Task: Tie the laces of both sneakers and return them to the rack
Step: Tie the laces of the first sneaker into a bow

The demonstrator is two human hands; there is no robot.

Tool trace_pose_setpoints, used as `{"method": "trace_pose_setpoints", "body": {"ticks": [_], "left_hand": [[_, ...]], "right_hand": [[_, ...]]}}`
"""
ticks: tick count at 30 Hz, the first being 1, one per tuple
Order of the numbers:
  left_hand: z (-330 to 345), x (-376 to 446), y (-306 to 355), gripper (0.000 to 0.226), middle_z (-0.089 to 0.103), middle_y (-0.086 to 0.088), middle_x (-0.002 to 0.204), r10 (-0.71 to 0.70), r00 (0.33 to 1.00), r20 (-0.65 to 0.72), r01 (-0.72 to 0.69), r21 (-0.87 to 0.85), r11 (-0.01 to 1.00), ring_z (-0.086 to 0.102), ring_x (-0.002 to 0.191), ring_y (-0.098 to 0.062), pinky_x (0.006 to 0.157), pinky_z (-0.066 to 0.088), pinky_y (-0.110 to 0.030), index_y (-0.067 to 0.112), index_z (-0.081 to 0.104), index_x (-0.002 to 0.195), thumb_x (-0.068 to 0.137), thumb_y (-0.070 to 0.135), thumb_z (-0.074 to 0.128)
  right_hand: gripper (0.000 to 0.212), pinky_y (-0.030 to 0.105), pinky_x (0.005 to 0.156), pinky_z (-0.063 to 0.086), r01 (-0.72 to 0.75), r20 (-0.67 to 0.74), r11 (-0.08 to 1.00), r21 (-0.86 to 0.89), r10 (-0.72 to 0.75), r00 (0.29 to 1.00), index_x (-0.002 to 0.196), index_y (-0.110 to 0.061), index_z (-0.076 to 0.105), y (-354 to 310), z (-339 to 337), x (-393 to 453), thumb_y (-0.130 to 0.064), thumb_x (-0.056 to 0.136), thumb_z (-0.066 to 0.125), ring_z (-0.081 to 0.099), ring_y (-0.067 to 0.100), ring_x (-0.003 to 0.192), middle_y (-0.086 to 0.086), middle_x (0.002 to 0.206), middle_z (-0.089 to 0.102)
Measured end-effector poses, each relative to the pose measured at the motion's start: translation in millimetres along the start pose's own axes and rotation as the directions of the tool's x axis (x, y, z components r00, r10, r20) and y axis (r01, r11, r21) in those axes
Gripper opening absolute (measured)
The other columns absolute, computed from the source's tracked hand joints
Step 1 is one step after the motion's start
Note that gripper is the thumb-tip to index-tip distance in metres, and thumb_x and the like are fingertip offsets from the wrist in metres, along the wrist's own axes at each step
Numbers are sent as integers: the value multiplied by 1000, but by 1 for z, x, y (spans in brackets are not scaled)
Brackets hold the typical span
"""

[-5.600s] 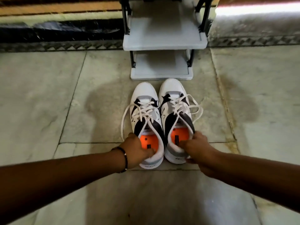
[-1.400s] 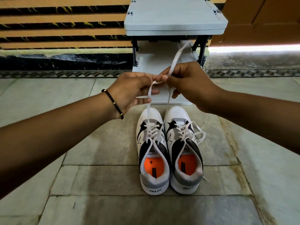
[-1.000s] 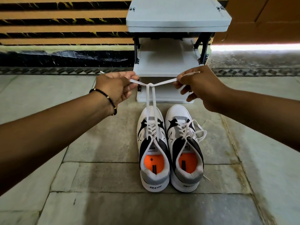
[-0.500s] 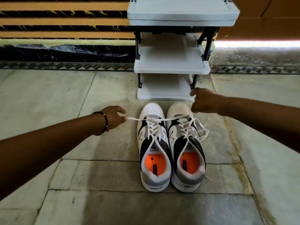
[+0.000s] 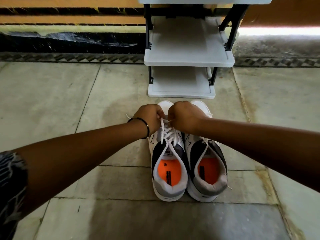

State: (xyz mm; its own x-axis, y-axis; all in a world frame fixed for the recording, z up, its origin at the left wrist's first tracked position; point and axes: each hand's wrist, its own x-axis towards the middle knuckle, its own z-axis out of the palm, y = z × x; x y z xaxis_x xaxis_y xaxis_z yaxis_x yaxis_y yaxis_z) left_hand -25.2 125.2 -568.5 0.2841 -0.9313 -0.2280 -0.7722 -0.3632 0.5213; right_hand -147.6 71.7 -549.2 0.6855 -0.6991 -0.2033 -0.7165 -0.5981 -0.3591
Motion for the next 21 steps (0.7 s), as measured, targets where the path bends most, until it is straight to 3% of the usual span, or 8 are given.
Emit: {"method": "trace_pose_setpoints", "body": {"ticks": [4, 7, 11, 13, 15, 21], "left_hand": [[-3, -4, 1, 14, 68, -10, 100, 93, 995, -21, -92, 36, 995, 61, 90, -25, 79, 47, -30, 13, 68, 94, 82, 15, 61], [-14, -14, 2, 22, 62, -6, 79, 173, 983, -66, -171, 39, 984, 59, 79, -24, 77, 50, -32, 12, 63, 99, 80, 3, 55], [-35, -32, 1, 14, 62, 4, 70, 280, 959, -45, -277, 62, 959, 58, 69, -14, 68, 48, -24, 14, 63, 93, 79, 10, 63], [-44, -44, -2, 9, 63, 8, 68, 281, 959, -44, -278, 53, 959, 59, 66, -6, 63, 41, -9, 17, 65, 87, 79, 15, 67], [-50, -53, -7, 5, 63, 9, 66, 269, 961, -72, -266, 51, 963, 58, 67, -2, 60, 35, -3, 20, 67, 84, 79, 18, 67], [-57, -64, -35, 6, 71, -4, 72, 237, 970, -60, -227, 141, 964, 63, 71, -18, 65, 48, -23, 19, 70, 78, 79, 14, 66]], "right_hand": [[12, 30, 69, 50, 32, -44, 997, 76, -29, 999, 87, -12, 72, 3, -3, -2, -18, 80, 64, 62, 23, 83, 6, 89, 70], [3, 21, 57, 40, 48, -69, 987, 156, -38, 997, 76, -19, 70, 6, -16, -6, -18, 78, 69, 57, 14, 72, -7, 71, 61], [2, 18, 61, 43, 90, -76, 973, 213, -75, 994, 76, -16, 71, 8, -38, -24, -16, 77, 72, 58, 10, 73, -4, 74, 65], [4, 23, 68, 46, 109, -69, 977, 181, -98, 993, 78, -14, 72, 11, -46, -37, -17, 76, 73, 59, 10, 76, -1, 79, 69], [2, 27, 71, 44, 116, -47, 984, 132, -111, 993, 76, -17, 72, 17, -51, -48, -19, 76, 73, 58, 9, 76, -1, 80, 70], [15, 31, 82, 42, 129, 57, 987, -99, -124, 991, 68, -33, 66, 45, -50, -72, -21, 76, 69, 54, 15, 95, -3, 88, 67]]}}
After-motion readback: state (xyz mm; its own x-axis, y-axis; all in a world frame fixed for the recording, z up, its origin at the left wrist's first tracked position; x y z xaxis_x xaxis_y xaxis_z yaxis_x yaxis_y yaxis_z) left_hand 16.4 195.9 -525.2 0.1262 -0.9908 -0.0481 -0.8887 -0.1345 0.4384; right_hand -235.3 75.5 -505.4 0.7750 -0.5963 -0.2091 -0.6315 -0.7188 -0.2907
